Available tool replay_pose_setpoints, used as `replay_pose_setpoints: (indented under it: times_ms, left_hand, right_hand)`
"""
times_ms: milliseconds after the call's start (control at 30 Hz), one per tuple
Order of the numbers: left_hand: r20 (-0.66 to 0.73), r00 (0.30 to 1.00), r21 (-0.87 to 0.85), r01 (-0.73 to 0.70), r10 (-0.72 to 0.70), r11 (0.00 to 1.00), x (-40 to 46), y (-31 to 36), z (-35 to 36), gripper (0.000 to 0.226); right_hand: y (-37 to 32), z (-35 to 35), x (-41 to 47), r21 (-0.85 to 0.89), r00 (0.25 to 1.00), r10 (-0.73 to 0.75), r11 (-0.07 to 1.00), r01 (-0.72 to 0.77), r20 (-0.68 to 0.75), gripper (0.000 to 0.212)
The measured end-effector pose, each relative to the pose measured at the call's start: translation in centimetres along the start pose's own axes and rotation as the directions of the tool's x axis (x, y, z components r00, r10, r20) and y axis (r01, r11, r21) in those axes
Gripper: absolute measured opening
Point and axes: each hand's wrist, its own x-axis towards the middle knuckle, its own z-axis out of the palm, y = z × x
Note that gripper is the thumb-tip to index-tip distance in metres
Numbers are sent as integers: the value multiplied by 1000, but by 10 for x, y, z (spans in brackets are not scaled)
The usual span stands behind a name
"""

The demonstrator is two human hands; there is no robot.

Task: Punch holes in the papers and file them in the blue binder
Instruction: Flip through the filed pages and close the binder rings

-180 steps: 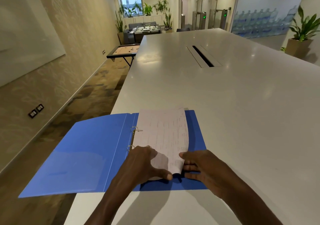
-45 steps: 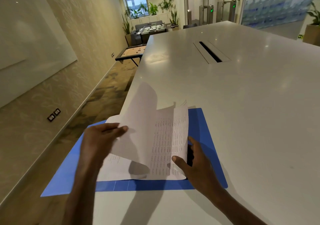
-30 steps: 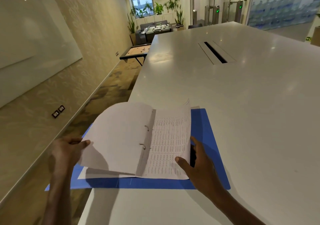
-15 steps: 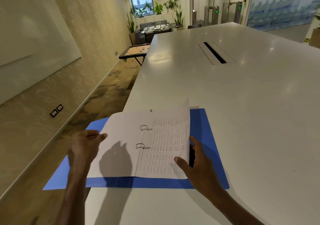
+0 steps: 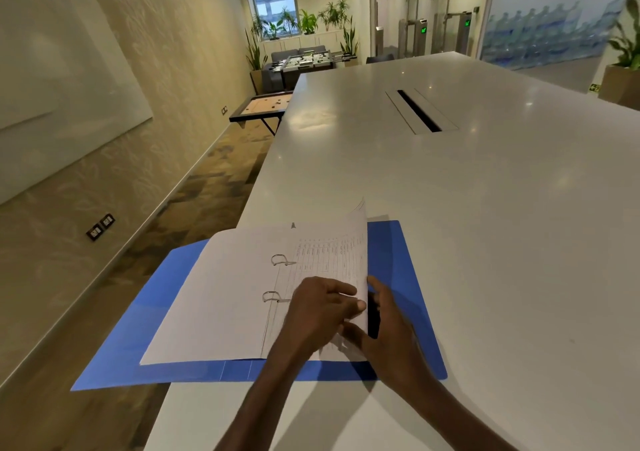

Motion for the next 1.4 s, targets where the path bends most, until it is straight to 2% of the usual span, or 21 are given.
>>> replay_pose_setpoints:
  times_ms: [167, 300, 533, 633, 733, 1167, 1300, 1400]
  left_hand:
    - [-35, 998, -62, 43, -45, 997, 1, -4, 0, 12]
    - [-58, 996, -135, 66, -74, 989, 2, -8, -3, 11]
    - [-84, 993, -209, 69, -88, 975, 3, -12, -6, 21]
    - [-57, 995, -249, 70, -87, 966, 4, -13, -9, 30]
    - [-61, 994, -262, 69, -88, 963, 5, -13, -13, 15]
    - [-222, 968, -205, 71, -118, 976, -1, -14, -55, 11]
    - [-342, 934, -203, 28, -98, 979, -12, -8, -83, 8]
    - [-434, 893, -192, 37, -119, 981, -21, -7, -110, 15]
  right_hand:
    - [4, 3, 2, 21, 1000, -4, 1000, 4, 18, 75]
    - [5, 4, 2, 57, 1000, -1, 998, 1, 2, 80]
    - [8, 3, 3, 53, 1000, 16, 998, -17, 19, 89]
    - [5, 3, 2, 59, 1000, 20, 998, -20, 2, 77]
    - [4, 3, 2, 72, 999, 31, 997, -29, -21, 72]
    - [7, 3, 2, 51, 1000, 21, 998, -20, -18, 65]
    - [9, 4, 2, 55, 1000, 16, 998, -15, -10, 64]
    - [6, 4, 1, 66, 1000, 9, 998, -8, -7, 62]
